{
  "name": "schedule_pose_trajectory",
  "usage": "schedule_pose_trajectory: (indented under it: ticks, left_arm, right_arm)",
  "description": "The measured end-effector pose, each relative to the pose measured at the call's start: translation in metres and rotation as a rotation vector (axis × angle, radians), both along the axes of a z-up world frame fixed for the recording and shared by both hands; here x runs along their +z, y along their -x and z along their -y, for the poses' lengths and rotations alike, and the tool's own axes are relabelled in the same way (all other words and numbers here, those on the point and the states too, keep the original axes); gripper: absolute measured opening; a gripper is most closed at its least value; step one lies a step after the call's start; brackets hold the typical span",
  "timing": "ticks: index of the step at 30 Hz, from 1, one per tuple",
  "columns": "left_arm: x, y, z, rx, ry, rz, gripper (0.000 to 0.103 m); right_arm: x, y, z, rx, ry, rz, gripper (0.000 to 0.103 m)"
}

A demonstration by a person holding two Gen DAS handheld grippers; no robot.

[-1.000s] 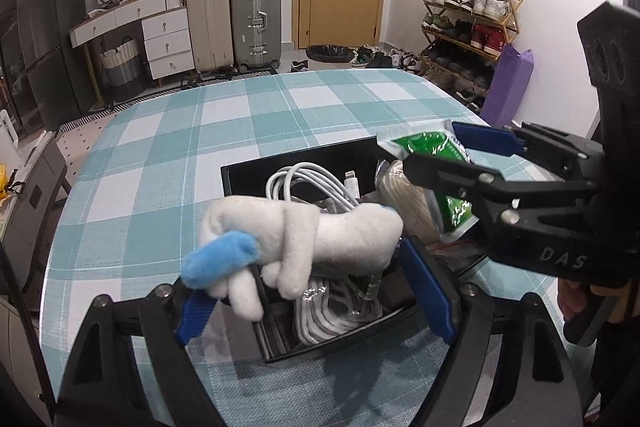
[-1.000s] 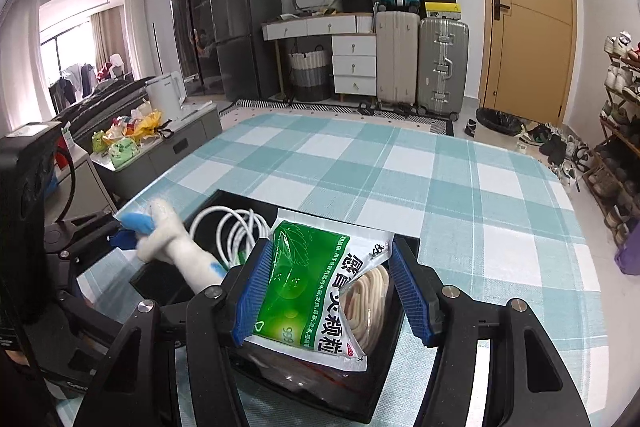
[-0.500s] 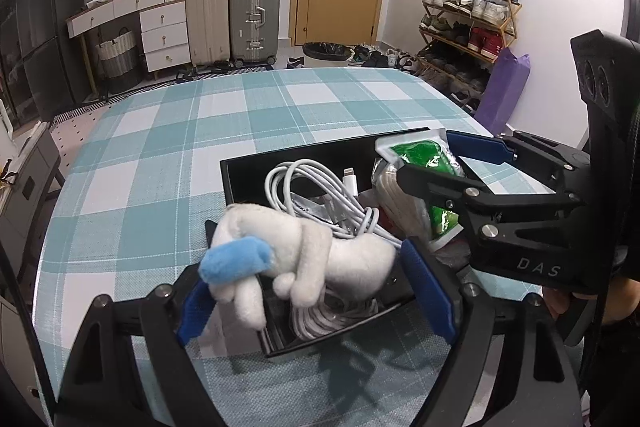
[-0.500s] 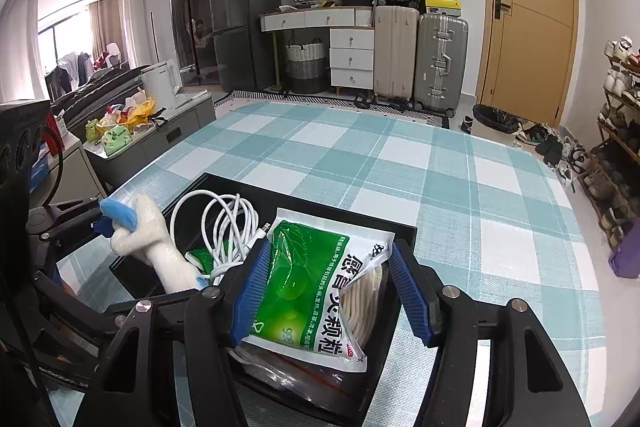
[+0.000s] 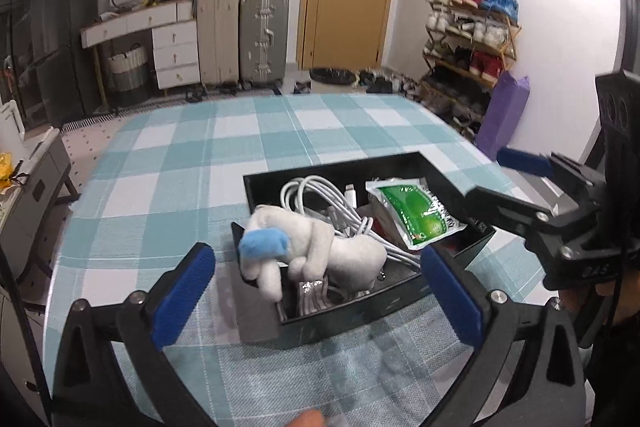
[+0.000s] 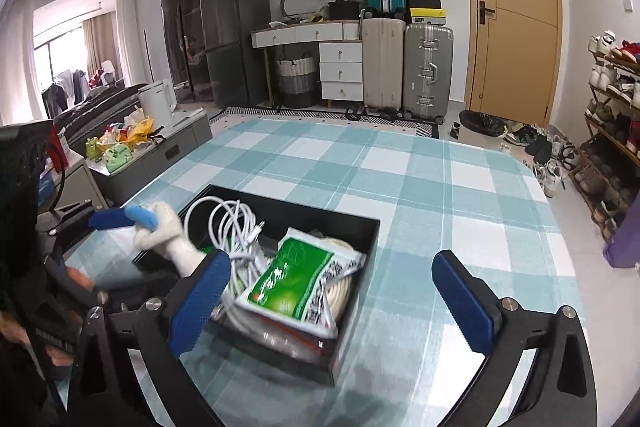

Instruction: Organize soft objects

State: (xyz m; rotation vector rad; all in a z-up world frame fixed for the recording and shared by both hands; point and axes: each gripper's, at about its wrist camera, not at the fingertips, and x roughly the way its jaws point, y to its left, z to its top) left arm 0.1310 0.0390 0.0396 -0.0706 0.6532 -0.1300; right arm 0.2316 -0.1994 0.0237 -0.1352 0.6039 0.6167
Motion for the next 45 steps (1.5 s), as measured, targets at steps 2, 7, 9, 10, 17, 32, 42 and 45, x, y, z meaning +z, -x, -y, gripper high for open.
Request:
schedule_pose_trajectory:
  ticks: [2, 7, 9, 10, 17, 32, 42, 45]
  left_arm:
    - [0.002, 0.007, -0.002, 0.018, 0.000, 0.020, 0.103]
    - [0.003, 0.022, -0.008, 0.051, 0.018, 0.049, 0.103]
    - [0.003, 0.025, -0.008, 0.064, 0.014, 0.052, 0.103]
    - [0.002, 0.027, -0.008, 0.072, 0.008, 0.060, 0.103]
    - [-0.011, 0.031, -0.005, 0.101, -0.017, 0.084, 0.103]
    - [-0.022, 0.034, 0.002, 0.122, -0.010, 0.146, 0.103]
    - [-0.024, 0.040, 0.001, 0.126, -0.005, 0.170, 0.103]
    - [-0.023, 0.042, 0.001, 0.129, -0.007, 0.180, 0.103]
  right_arm:
    - [0.002, 0.011, 0.006, 0.008, -0.019, 0.011, 0.102]
    - [0.001, 0.035, 0.015, 0.018, -0.040, 0.042, 0.102]
    - [-0.001, 0.044, 0.018, 0.025, -0.053, 0.048, 0.102]
    - [-0.002, 0.047, 0.018, 0.027, -0.057, 0.049, 0.102]
    - [-0.011, 0.061, 0.018, 0.039, -0.067, 0.052, 0.102]
    - [-0.022, 0.072, 0.016, 0.073, -0.077, 0.101, 0.102]
    - [-0.023, 0.076, 0.018, 0.065, -0.093, 0.132, 0.102]
    - [-0.023, 0.076, 0.017, 0.067, -0.095, 0.133, 0.102]
